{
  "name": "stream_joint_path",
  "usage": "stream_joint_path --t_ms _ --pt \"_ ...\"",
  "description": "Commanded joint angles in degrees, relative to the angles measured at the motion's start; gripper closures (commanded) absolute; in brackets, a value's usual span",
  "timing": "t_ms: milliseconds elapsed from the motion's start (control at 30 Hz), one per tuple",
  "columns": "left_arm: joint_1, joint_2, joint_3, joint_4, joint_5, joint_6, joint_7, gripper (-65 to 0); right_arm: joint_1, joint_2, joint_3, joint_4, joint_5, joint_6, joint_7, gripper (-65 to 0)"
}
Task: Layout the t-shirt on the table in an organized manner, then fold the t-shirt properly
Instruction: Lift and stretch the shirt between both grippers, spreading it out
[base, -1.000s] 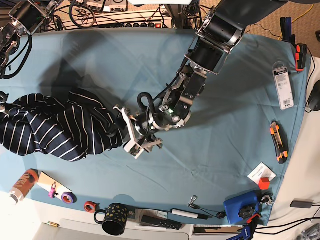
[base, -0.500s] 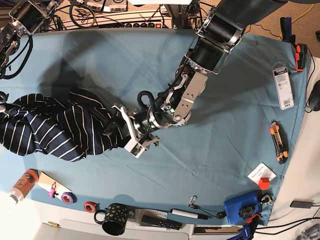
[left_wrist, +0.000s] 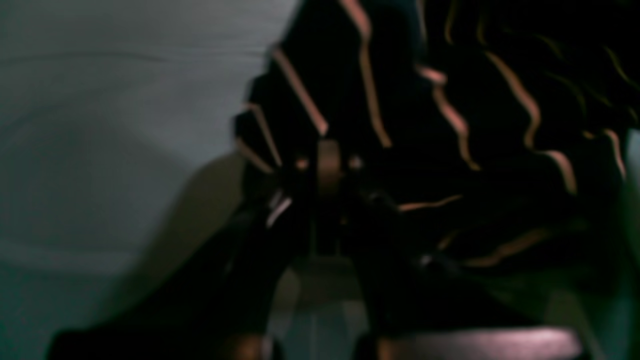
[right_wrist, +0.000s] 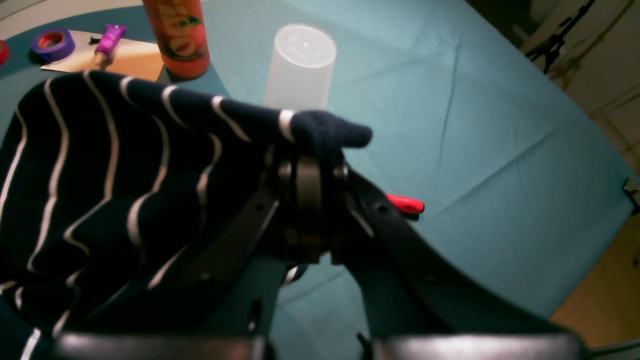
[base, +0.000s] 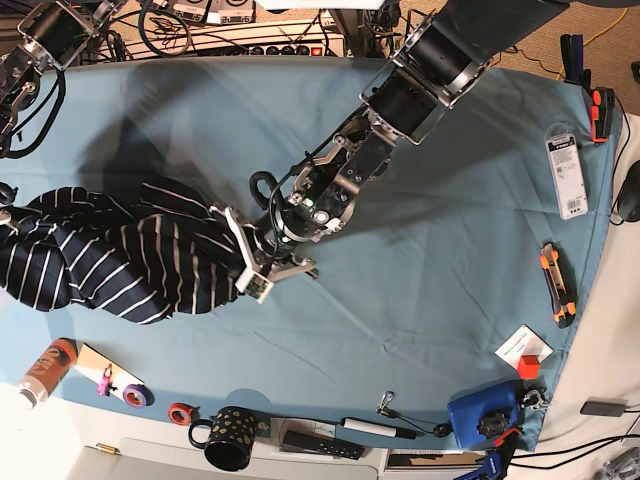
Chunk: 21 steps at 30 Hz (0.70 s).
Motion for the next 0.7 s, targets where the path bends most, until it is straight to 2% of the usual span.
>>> stream_joint_path --t_ms 0,133,233,367,433,567,667 --pt "-1.6 1.4 -0.2 1.0 0.6 0.3 -1.5 0.0 0.8 1.6 0.4 0.9 0.3 -0.1 1.6 0.0" --pt "-1.6 1.4 -0.2 1.1 6.0 -1.3 -1.5 0.0 0.7 1.5 0.3 0.9 2.6 3.1 0.7 0.0" --pt "-1.6 1.4 -0.8 2.9 10.9 -1.2 -0.2 0.0 0.8 1.5 0.3 0.0 4.0 4.8 1.2 0.0" --pt "-1.6 1.4 -6.9 11.0 12.5 0.2 7.1 0.0 0.8 1.5 0.3 -2.9 8.1 5.0 3.7 0.0" --pt "-1.6 1.4 -11.9 16.6 12.5 -0.3 11.5 0.0 1.0 1.5 0.3 -4.4 10.9 5.9 4.2 0.0" --pt "-2.4 1.4 -22.1 26.6 11.6 -7.2 20.9 0.0 3.3 1.4 0.3 -6.1 17.5 10.7 3.7 0.0" --pt "-4.5 -0.6 -26.8 28.5 8.3 -9.8 22.5 0.0 6.7 1.5 0.0 -6.2 20.0 12.0 3.6 0.0"
